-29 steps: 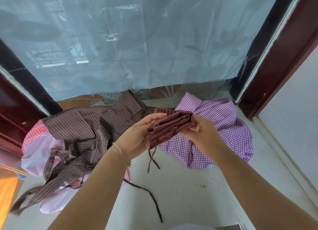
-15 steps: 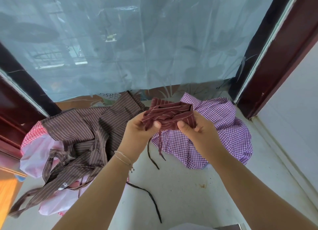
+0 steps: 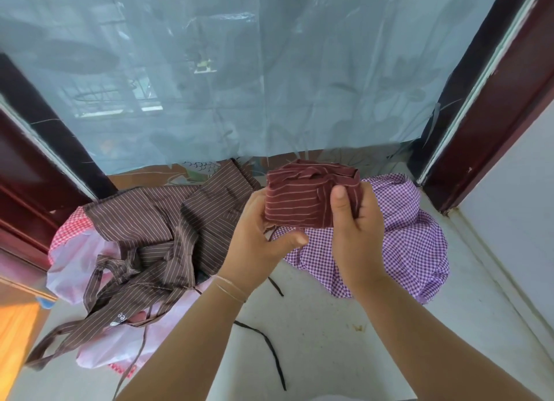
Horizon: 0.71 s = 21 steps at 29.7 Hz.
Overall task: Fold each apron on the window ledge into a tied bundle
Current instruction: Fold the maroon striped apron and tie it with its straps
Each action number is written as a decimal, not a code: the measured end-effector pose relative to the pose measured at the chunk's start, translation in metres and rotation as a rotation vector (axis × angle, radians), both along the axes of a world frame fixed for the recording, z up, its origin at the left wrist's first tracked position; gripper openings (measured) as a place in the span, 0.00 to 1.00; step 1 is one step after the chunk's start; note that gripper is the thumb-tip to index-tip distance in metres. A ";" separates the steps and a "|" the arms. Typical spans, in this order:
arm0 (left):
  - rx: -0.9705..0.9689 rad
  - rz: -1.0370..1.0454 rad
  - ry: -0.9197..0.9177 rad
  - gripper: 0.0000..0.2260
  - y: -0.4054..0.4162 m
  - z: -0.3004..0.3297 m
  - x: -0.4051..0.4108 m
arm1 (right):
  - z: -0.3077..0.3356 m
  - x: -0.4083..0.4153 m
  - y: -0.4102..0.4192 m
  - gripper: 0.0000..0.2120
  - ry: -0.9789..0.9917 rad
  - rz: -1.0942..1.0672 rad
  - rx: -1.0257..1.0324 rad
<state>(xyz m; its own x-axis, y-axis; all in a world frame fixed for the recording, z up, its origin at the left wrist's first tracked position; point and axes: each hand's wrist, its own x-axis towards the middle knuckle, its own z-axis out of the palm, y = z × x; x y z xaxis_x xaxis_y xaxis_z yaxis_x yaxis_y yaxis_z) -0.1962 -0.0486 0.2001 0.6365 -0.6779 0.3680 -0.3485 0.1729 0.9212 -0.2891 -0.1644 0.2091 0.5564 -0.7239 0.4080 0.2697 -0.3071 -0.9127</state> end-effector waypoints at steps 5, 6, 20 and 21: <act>-0.126 0.262 0.160 0.15 -0.003 0.005 -0.014 | 0.003 0.005 0.012 0.08 0.082 0.031 0.003; -0.151 0.282 0.187 0.14 -0.003 0.008 -0.017 | 0.005 0.006 0.012 0.09 0.117 0.053 0.016; -0.283 0.147 0.773 0.18 -0.003 0.020 -0.001 | 0.004 0.012 -0.002 0.30 0.131 0.432 0.686; -0.219 0.097 0.722 0.25 0.000 0.019 0.002 | 0.004 0.009 -0.005 0.28 0.195 0.394 0.550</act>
<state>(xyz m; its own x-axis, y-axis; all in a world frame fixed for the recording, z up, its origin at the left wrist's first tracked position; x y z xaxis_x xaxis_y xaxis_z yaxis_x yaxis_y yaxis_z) -0.1947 -0.0485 0.2195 0.8234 -0.5658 -0.0426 0.3048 0.3778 0.8743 -0.2799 -0.1691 0.2133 0.8450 -0.5265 -0.0934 0.0818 0.3000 -0.9504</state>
